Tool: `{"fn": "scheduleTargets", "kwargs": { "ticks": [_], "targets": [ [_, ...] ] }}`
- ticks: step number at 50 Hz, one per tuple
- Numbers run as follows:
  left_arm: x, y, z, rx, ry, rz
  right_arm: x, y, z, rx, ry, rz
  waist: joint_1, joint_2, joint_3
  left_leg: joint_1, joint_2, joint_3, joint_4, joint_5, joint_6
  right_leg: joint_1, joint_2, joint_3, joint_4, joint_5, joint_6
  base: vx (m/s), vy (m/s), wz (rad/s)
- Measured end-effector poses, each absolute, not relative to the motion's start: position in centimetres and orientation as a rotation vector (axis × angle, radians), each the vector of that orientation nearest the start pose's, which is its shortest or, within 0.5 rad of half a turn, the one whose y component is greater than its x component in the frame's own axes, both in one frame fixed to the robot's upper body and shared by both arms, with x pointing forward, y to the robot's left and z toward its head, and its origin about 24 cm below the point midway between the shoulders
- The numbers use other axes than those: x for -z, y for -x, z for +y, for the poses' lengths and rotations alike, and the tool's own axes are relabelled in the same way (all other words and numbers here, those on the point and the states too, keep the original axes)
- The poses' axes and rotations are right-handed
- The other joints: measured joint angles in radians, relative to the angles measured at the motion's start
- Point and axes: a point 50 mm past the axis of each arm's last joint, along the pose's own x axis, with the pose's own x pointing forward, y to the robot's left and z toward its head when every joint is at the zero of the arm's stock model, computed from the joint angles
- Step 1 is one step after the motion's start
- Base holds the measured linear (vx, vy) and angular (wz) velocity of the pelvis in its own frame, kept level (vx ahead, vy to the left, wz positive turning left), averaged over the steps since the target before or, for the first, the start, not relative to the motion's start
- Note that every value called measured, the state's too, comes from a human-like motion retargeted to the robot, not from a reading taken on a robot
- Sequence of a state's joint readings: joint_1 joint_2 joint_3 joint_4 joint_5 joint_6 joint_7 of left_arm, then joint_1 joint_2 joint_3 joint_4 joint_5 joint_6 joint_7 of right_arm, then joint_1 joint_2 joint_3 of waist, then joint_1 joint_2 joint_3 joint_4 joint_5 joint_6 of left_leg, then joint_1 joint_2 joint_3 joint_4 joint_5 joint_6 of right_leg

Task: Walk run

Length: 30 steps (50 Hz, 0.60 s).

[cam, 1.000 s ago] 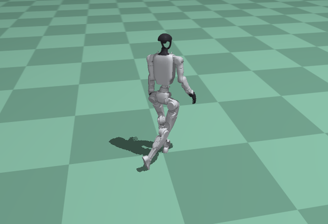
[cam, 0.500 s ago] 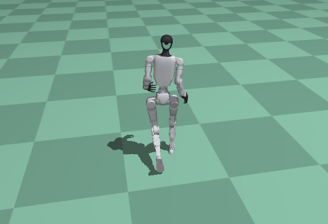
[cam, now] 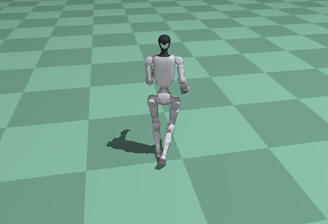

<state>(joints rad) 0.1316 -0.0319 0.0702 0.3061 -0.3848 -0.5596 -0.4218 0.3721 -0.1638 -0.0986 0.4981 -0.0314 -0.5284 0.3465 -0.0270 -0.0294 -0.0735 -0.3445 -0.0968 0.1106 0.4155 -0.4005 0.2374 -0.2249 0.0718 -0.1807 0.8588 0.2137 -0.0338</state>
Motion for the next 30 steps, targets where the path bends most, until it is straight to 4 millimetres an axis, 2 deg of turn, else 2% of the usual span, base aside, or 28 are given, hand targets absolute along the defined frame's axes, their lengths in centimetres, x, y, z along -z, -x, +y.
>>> {"fn": "scheduleTargets", "kwargs": {
  "ticks": [3,6,8,10,11,12,13,15,16,17,18,19,20,22,23,25,27,30],
  "targets": [
    [-3.3,-23.0,15.9,0.198,0.359,-0.352,7.6,-9.3,-22.7,-0.186,0.084,0.393,-0.065,0.014,-0.008,0.125,-0.016,-0.026,-0.133,0.131,-0.048,-0.146,-0.066,-0.017,-0.109,-0.162,0.05,1.23,-0.63,0.68],
    [-5.4,-23.5,15.7,0.268,0.303,-0.425,6.9,-8.0,-24.4,-0.138,0.112,0.388,-0.16,0.044,-0.013,0.257,-0.029,-0.058,-0.227,0.312,-0.097,-0.233,-0.102,-0.043,-0.365,-0.241,0.087,1.3,-0.64,0.95],
    [-5.9,-23.2,16.0,0.308,0.247,-0.435,6.5,-8.0,-24.9,-0.111,0.14,0.378,-0.199,0.048,-0.018,0.338,-0.044,-0.053,-0.263,0.447,-0.132,-0.253,-0.1,-0.041,-0.56,-0.318,0.106,1.14,-0.55,0.19],
    [-5.7,-22.8,16.5,0.346,0.191,-0.405,6.3,-8.7,-24.7,-0.092,0.158,0.36,-0.223,0.058,-0.017,0.418,-0.025,-0.025,-0.277,0.577,-0.192,-0.254,-0.091,-0.042,-0.697,-0.365,0.149,1.18,-0.61,-0.34],
    [-5.3,-22.5,16.8,0.355,0.166,-0.379,6.2,-9.5,-24.3,-0.089,0.17,0.337,-0.219,0.056,-0.018,0.447,-0.025,-0.015,-0.263,0.643,-0.227,-0.248,-0.091,-0.076,-0.717,-0.356,0.136,1.27,-0.66,-0.73],
    [-4.9,-22.2,17.2,0.362,0.142,-0.349,5.9,-10.4,-23.8,-0.083,0.183,0.311,-0.217,0.054,-0.017,0.47,-0.025,-0.011,-0.237,0.714,-0.265,-0.242,-0.092,-0.111,-0.72,-0.326,0.087,1.29,-0.62,-0.8],
    [-4.2,-21.9,17.7,0.365,0.121,-0.313,5.5,-11.4,-23.2,-0.07,0.196,0.278,-0.22,0.054,-0.015,0.482,-0.024,-0.022,-0.189,0.791,-0.306,-0.236,-0.096,-0.148,-0.69,-0.254,-0.034,1.38,-0.62,-0.87],
    [-2.1,-20.5,19.1,0.351,0.078,-0.204,4.5,-13.1,-22.2,-0.039,0.217,0.205,-0.188,0.035,-0.041,0.442,-0.034,0.025,-0.007,0.924,-0.329,-0.215,-0.053,-0.108,-0.599,-0.311,-0.213,1.62,-0.72,-1.2],
    [-0.2,-19.0,19.8,0.348,0.054,-0.112,4.3,-13.7,-21.5,-0.009,0.199,0.171,-0.184,0.034,-0.051,0.397,-0.053,-0.001,0.142,0.924,-0.285,-0.201,0.012,0.097,-0.537,-0.376,-0.169,1.7,-0.76,-0.93],
    [1.6,-17.5,20.3,0.357,0.036,-0.02,3.9,-14.5,-21.2,0.037,0.17,0.127,-0.172,0.033,-0.064,0.332,-0.067,-0.03,0.292,0.88,-0.247,-0.188,0.027,0.186,-0.481,-0.429,-0.135,1.46,-0.66,-0.27],
    [3.4,-16.2,20.2,0.387,0.025,0.069,3.2,-15.8,-21.9,0.112,0.117,0.06,-0.142,0.032,-0.081,0.229,-0.072,-0.067,0.448,0.746,-0.221,-0.181,-0.059,0.043,-0.437,-0.457,-0.123,1.31,-0.6,-0.35],
    [4.9,-14.9,19.7,0.388,0.045,0.142,2.5,-17.0,-21.9,0.149,0.04,-0.011,-0.115,0.014,-0.098,0.138,-0.053,-0.044,0.553,0.63,-0.176,-0.155,-0.085,0.012,-0.437,-0.479,-0.125,1.29,-0.6,-0.71],
    [6.3,-13.5,19.1,0.374,0.079,0.206,1.7,-18.4,-21.6,0.165,-0.049,-0.082,-0.089,-0.014,-0.115,0.051,-0.021,0.008,0.633,0.523,-0.121,-0.119,-0.081,0.037,-0.459,-0.499,-0.134,1.32,-0.54,-1.43],
    [7.4,-10.9,18.4,0.298,0.19,0.256,0.2,-19.9,-20.2,0.134,-0.196,-0.194,-0.05,-0.032,-0.125,-0.043,-0.008,0.041,0.597,0.362,-0.011,-0.031,-0.04,0.114,-0.524,-0.499,-0.145,1.26,-0.43,-1.51],
    [7.6,-10.1,18.2,0.262,0.234,0.261,-0.7,-20.3,-20.3,0.132,-0.243,-0.249,-0.037,-0.032,-0.113,-0.09,0.017,0.04,0.56,0.312,0.015,0.014,-0.028,0.108,-0.564,-0.474,-0.148,1.28,-0.46,-1.1],
    [7.6,-8.9,18.2,0.188,0.277,0.261,-2.4,-21.0,-20.9,0.117,-0.261,-0.333,0.012,-0.057,-0.077,-0.164,0.023,0.06,0.4,0.299,0.002,0.096,-0.036,0.088,-0.624,-0.365,-0.138,1.23,-0.49,-1.27],
    [7.5,-8.0,18.7,0.124,0.258,0.264,-3.4,-21.2,-21.5,0.079,-0.195,-0.356,0.085,-0.089,-0.05,-0.188,0.016,0.104,0.173,0.282,-0.027,0.174,-0.019,0.121,-0.667,-0.205,-0.139,1.34,-0.58,-1.75],
    [7.3,-8.1,18.7,0.066,0.227,0.261,-3.2,-20.6,-22.7,0.027,-0.012,-0.276,0.191,-0.097,-0.02,-0.175,-0.053,0.025,-0.169,0.245,-0.075,0.297,0.005,0.143,-0.712,0.067,-0.123,1.42,-0.48,-1.42]
  ]
}}
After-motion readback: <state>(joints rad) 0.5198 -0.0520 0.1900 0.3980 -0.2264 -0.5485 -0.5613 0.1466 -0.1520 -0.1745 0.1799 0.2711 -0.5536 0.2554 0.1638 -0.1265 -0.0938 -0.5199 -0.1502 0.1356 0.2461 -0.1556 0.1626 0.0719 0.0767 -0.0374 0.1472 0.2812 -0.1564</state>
